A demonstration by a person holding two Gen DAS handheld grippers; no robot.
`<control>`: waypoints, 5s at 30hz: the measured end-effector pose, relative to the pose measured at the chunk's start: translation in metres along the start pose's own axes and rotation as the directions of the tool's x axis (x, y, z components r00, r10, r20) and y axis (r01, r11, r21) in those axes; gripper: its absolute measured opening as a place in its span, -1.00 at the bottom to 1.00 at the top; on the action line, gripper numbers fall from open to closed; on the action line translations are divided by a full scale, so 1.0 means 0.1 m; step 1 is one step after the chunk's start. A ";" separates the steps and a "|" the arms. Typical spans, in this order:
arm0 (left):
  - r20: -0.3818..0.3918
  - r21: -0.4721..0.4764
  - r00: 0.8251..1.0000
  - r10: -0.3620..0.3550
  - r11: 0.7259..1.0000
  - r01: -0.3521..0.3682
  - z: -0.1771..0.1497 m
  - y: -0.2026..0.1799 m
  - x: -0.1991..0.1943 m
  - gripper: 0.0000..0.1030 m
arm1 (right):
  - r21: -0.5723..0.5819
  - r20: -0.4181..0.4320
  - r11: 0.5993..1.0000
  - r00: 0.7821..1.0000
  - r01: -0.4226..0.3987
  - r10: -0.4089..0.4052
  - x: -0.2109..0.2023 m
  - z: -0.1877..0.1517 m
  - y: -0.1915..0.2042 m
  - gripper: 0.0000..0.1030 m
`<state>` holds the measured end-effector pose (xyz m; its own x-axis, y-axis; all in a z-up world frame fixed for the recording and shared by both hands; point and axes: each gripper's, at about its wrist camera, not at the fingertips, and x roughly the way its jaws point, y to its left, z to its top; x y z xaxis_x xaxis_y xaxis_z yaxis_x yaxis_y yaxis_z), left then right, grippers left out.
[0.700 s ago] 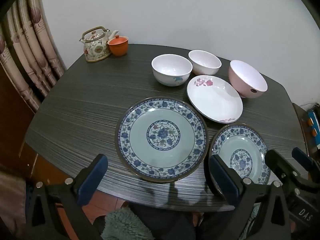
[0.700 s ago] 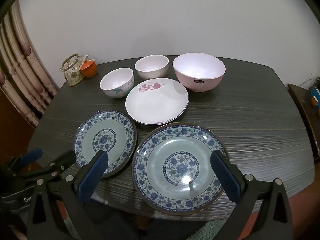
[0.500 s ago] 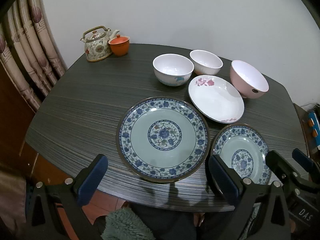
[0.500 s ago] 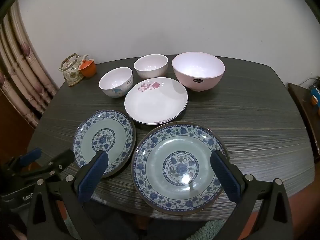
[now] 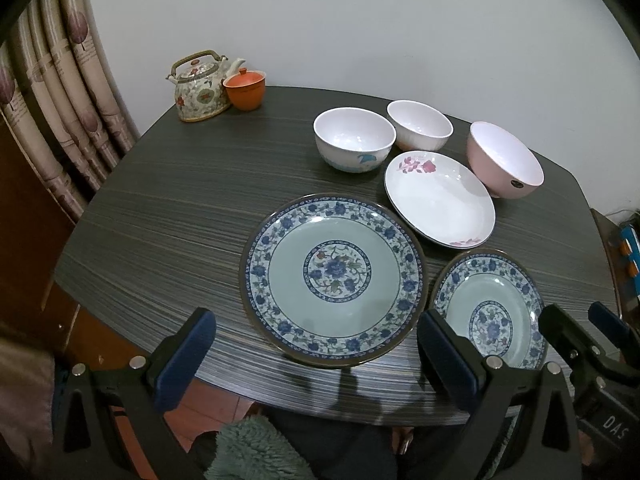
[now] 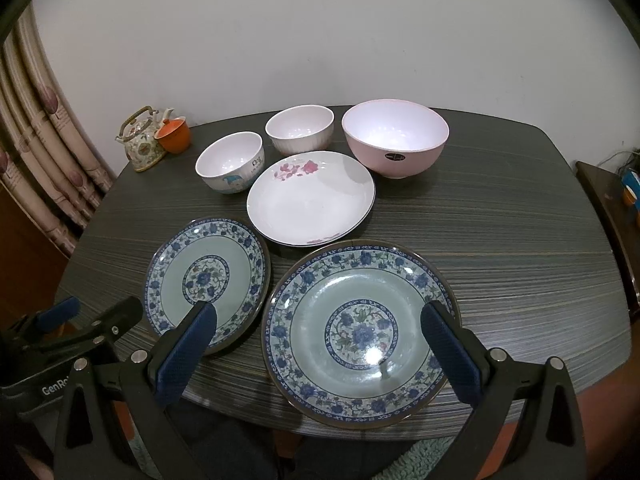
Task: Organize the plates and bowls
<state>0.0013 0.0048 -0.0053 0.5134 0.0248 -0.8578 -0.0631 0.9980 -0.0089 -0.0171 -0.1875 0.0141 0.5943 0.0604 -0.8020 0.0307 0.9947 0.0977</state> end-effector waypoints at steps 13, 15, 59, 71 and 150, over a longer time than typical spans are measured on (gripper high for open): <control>-0.005 -0.018 1.000 -0.020 1.000 0.020 0.00 0.05 0.01 1.00 | 0.003 -0.004 1.000 1.000 0.000 0.000 0.02 -0.01 -0.01 0.96; -0.007 -0.021 1.000 -0.024 0.999 0.024 0.00 0.05 0.02 1.00 | 0.005 -0.004 1.000 1.000 0.000 0.000 0.01 -0.01 -0.01 0.96; -0.111 -0.274 0.963 -0.245 0.939 0.207 0.26 0.91 0.53 0.45 | 0.072 -0.148 0.960 0.949 -0.270 0.278 0.58 0.12 -0.05 0.30; -0.151 -0.405 0.903 -0.402 0.859 0.314 0.31 1.19 0.94 0.45 | 0.117 -0.249 0.926 0.892 -0.358 0.377 1.07 0.34 0.04 0.21; -0.121 -0.292 0.977 -0.175 0.947 0.134 0.31 1.57 1.31 -0.64 | 0.104 -0.338 0.922 0.859 -0.373 0.386 1.71 0.11 0.87 -0.70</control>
<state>0.0851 0.1664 -0.1026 0.4089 -0.1579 -0.8988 -0.2413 0.9312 -0.2734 0.0958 -0.0916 -0.1084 0.2506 0.4636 -0.8499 -0.1102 0.8858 0.4507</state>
